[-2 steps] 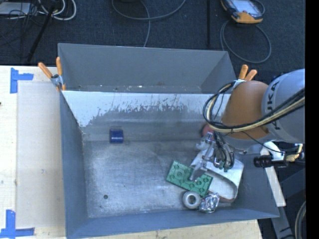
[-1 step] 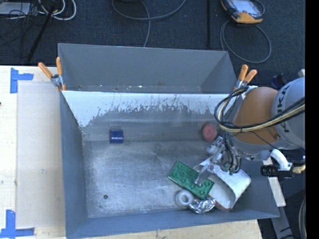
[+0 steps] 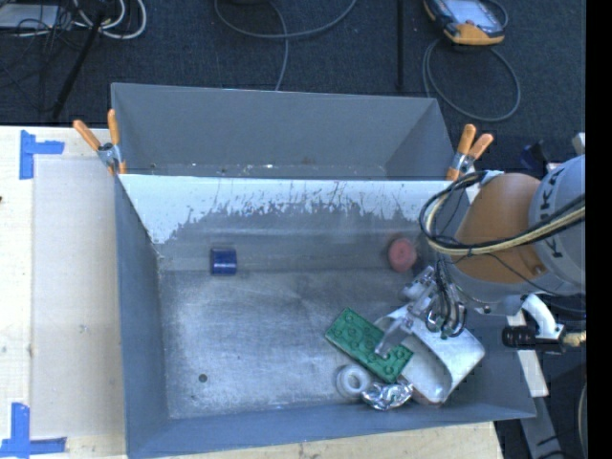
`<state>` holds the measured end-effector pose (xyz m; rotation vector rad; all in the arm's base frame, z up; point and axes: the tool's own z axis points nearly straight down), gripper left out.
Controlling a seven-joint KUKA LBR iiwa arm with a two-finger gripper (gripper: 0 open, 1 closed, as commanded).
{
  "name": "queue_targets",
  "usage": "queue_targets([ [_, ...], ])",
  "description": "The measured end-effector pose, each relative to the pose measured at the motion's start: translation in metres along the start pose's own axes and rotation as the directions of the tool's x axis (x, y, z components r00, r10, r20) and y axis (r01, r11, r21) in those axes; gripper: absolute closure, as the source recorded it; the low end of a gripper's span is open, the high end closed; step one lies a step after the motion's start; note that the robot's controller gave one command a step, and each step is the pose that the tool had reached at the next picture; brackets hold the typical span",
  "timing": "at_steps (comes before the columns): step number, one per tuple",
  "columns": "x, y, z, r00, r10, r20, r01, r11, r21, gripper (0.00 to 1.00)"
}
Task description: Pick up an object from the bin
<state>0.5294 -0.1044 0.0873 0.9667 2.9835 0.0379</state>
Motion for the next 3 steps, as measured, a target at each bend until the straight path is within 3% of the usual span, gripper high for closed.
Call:
queue_targets([
  [1, 0.0, 0.0, 0.0, 1.0, -0.001, -0.002, 0.001, 1.0, 0.0, 1.0],
  [2, -0.001, 0.004, -0.051, 1.0, -0.006, 0.009, 0.005, 1.0, 0.02, 1.0],
  [3, -0.001, 0.005, -0.071, 1.0, -0.009, 0.004, 0.009, 1.0, 0.023, 1.0],
])
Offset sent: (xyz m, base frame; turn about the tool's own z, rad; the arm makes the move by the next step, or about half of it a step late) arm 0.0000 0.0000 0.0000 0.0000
